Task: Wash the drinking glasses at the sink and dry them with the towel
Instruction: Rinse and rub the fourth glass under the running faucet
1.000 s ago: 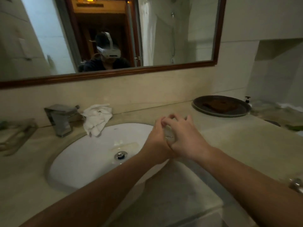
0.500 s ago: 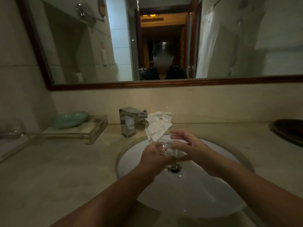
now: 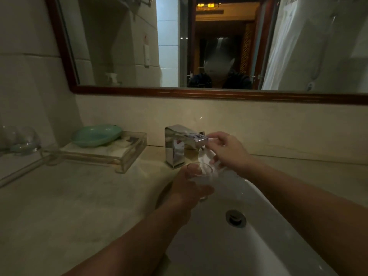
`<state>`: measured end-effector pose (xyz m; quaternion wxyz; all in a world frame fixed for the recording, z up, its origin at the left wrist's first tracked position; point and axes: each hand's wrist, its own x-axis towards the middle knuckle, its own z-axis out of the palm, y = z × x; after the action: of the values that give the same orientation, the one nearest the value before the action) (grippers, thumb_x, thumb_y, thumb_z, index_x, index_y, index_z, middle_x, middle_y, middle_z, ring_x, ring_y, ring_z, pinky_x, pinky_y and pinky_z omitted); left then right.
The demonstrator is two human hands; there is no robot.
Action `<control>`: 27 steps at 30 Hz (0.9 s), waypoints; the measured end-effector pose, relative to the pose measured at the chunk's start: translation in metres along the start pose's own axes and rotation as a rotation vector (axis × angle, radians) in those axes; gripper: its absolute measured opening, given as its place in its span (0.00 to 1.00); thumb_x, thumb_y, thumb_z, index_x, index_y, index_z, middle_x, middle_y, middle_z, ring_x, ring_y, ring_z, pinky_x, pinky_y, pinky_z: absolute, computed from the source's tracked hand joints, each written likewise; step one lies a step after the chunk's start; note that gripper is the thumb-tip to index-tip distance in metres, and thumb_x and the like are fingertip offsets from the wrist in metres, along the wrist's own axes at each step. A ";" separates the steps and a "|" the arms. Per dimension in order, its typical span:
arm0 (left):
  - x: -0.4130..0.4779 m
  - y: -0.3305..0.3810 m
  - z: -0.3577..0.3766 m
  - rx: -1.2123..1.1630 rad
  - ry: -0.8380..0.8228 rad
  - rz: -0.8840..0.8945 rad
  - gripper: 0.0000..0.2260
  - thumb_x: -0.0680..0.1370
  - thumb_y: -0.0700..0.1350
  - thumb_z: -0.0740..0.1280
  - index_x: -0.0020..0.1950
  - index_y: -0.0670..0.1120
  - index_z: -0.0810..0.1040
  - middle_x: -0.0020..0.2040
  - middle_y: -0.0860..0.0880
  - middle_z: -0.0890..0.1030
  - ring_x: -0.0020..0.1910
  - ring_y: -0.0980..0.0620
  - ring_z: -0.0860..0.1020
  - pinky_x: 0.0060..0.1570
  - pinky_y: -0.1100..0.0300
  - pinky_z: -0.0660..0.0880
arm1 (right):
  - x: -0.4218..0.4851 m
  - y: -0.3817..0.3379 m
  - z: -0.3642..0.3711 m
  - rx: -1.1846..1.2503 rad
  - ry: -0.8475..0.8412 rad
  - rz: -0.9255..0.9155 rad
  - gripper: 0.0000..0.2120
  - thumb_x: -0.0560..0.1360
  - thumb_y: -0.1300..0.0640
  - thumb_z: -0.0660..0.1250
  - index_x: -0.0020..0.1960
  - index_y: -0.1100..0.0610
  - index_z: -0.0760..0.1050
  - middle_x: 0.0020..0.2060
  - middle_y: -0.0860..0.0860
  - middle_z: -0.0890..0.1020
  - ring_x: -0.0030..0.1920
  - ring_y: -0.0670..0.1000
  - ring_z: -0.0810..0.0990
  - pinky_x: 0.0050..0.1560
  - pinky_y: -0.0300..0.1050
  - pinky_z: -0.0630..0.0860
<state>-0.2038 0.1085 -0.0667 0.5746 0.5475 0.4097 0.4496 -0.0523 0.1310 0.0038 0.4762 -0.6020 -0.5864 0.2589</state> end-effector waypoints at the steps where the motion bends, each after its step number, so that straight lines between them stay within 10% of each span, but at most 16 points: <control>1: 0.004 -0.003 -0.001 0.003 -0.001 -0.001 0.21 0.69 0.26 0.77 0.51 0.50 0.82 0.49 0.47 0.85 0.46 0.44 0.84 0.43 0.49 0.82 | 0.009 -0.003 0.004 -0.005 -0.004 -0.012 0.09 0.82 0.57 0.64 0.62 0.53 0.77 0.46 0.56 0.84 0.34 0.60 0.85 0.27 0.47 0.77; 10: 0.018 -0.004 -0.001 -0.032 -0.035 0.012 0.30 0.66 0.29 0.80 0.64 0.49 0.79 0.59 0.44 0.82 0.53 0.41 0.84 0.37 0.57 0.82 | 0.055 0.004 0.027 -0.136 0.153 -0.079 0.08 0.78 0.53 0.70 0.41 0.49 0.76 0.33 0.54 0.84 0.31 0.59 0.83 0.31 0.63 0.81; 16: 0.014 0.000 -0.004 0.038 -0.020 0.042 0.29 0.68 0.30 0.79 0.64 0.51 0.79 0.57 0.48 0.82 0.50 0.49 0.82 0.40 0.56 0.83 | 0.066 -0.005 0.014 -0.082 0.095 0.088 0.08 0.80 0.54 0.69 0.46 0.58 0.80 0.36 0.58 0.86 0.25 0.54 0.80 0.22 0.39 0.71; 27: 0.009 0.003 -0.004 0.054 0.004 0.024 0.30 0.68 0.30 0.79 0.65 0.51 0.78 0.59 0.50 0.80 0.49 0.48 0.82 0.42 0.50 0.84 | 0.065 -0.002 0.019 -0.008 0.115 0.120 0.08 0.80 0.54 0.69 0.45 0.57 0.78 0.33 0.61 0.84 0.21 0.55 0.77 0.20 0.38 0.69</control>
<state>-0.2056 0.1179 -0.0633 0.5531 0.5669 0.4163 0.4466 -0.0587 0.1975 0.0136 0.4900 -0.6519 -0.5221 0.2497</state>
